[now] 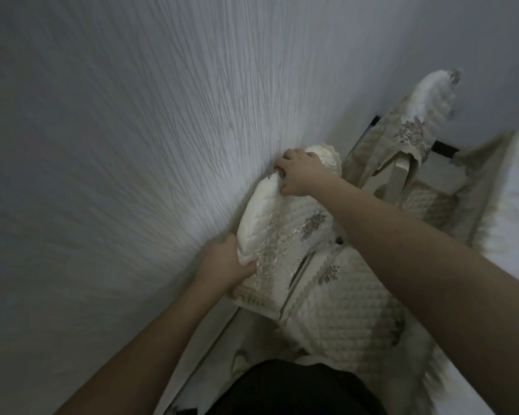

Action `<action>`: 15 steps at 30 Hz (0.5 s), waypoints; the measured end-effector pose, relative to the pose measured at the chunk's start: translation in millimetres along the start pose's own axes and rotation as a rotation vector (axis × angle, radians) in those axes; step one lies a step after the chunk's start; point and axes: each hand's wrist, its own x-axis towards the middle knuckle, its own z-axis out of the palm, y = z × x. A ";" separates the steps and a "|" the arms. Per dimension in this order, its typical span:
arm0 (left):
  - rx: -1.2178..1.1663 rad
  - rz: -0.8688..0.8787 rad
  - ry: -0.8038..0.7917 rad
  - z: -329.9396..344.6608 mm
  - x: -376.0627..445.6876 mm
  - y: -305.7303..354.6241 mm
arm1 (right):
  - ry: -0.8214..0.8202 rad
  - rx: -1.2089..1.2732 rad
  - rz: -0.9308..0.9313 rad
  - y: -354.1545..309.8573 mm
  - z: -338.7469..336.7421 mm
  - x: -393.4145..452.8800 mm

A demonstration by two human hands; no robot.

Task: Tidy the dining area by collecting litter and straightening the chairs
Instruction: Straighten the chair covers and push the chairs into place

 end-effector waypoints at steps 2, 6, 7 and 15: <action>-0.017 0.013 -0.066 -0.4 -6.7 -1.3 | 0.012 0.006 0.002 -5.3 3.5 -8.4; -0.076 0.062 -0.123 0.0 -19.0 -1.6 | 0.051 0.019 0.012 -12.0 6.1 -23.8; -0.085 0.072 -0.132 0.7 -20.8 -1.0 | 0.045 0.034 0.021 -13.0 6.2 -27.3; -0.069 0.117 -0.152 8.0 -31.4 12.8 | 0.065 0.118 0.071 -8.0 9.1 -51.4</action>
